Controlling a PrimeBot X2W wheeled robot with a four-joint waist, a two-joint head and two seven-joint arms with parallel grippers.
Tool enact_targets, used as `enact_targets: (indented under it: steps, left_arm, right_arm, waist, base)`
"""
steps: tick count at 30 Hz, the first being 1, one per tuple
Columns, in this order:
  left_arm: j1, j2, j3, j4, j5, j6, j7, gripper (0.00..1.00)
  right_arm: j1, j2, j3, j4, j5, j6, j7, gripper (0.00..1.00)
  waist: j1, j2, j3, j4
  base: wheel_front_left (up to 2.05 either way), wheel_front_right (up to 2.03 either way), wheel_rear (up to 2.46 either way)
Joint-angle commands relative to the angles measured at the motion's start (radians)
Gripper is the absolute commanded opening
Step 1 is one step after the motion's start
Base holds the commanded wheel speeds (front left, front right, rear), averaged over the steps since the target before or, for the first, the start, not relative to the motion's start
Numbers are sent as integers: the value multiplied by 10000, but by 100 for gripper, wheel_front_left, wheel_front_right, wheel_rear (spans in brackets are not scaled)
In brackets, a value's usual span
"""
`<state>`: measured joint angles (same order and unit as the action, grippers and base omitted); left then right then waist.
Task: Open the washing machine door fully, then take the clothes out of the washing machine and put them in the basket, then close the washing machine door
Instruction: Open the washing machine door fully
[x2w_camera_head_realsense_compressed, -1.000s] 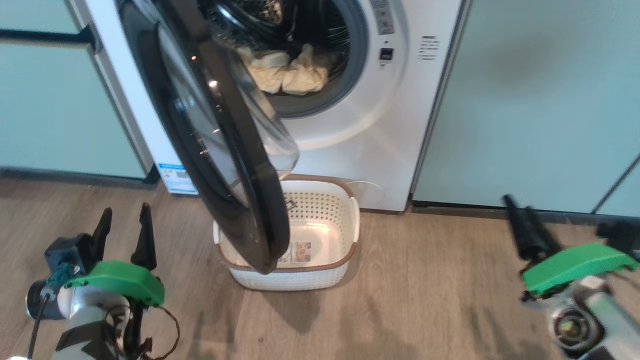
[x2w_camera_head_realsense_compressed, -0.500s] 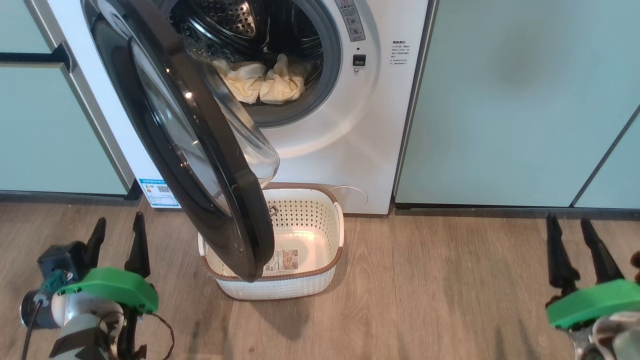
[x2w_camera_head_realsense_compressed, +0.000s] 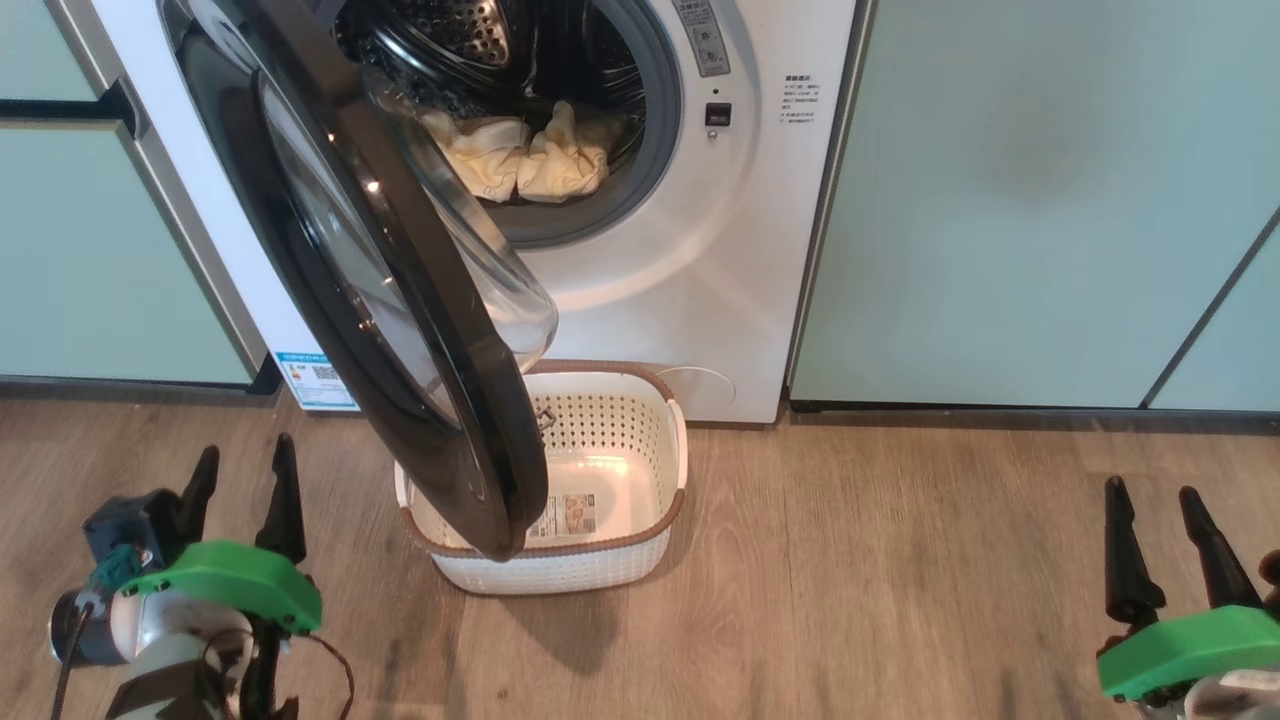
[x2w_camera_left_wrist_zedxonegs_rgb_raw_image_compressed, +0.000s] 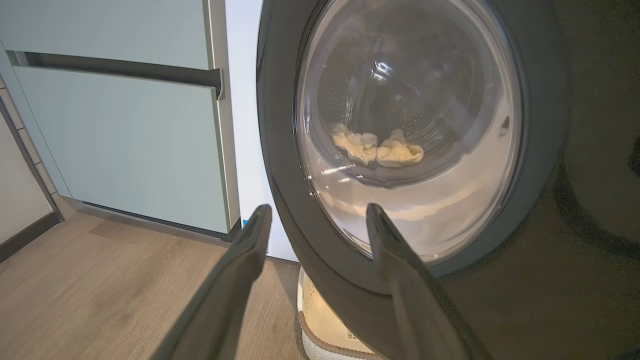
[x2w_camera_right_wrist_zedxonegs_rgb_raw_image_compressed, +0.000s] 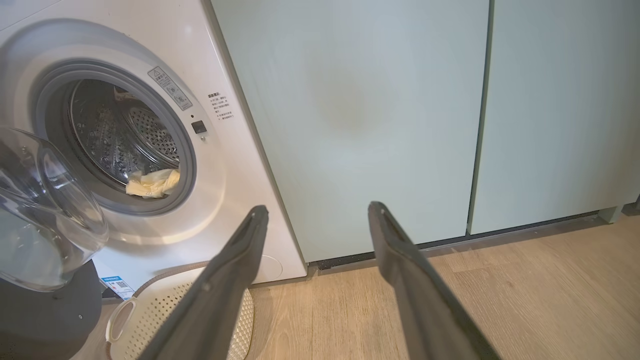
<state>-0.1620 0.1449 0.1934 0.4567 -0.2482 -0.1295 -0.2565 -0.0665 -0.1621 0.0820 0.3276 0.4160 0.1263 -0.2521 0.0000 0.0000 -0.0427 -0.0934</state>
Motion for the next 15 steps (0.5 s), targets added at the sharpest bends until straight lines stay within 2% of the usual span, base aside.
enact_targets:
  steps: [1,15]
  left_arm:
    - [-281,265,315,-266,-57,-11,-53,100]
    - [-372,305,242,-101,-30,-11,-53,100]
  right_arm:
    - [-274,-35,39,-284,-162,44,-97,100]
    - [-243,99,-89,-252,-814,44,-97,100]
  waist:
    - [0,0,15,8]
    - [0,0,40,91]
  base:
    - [0,0,0]
    - [0,0,0]
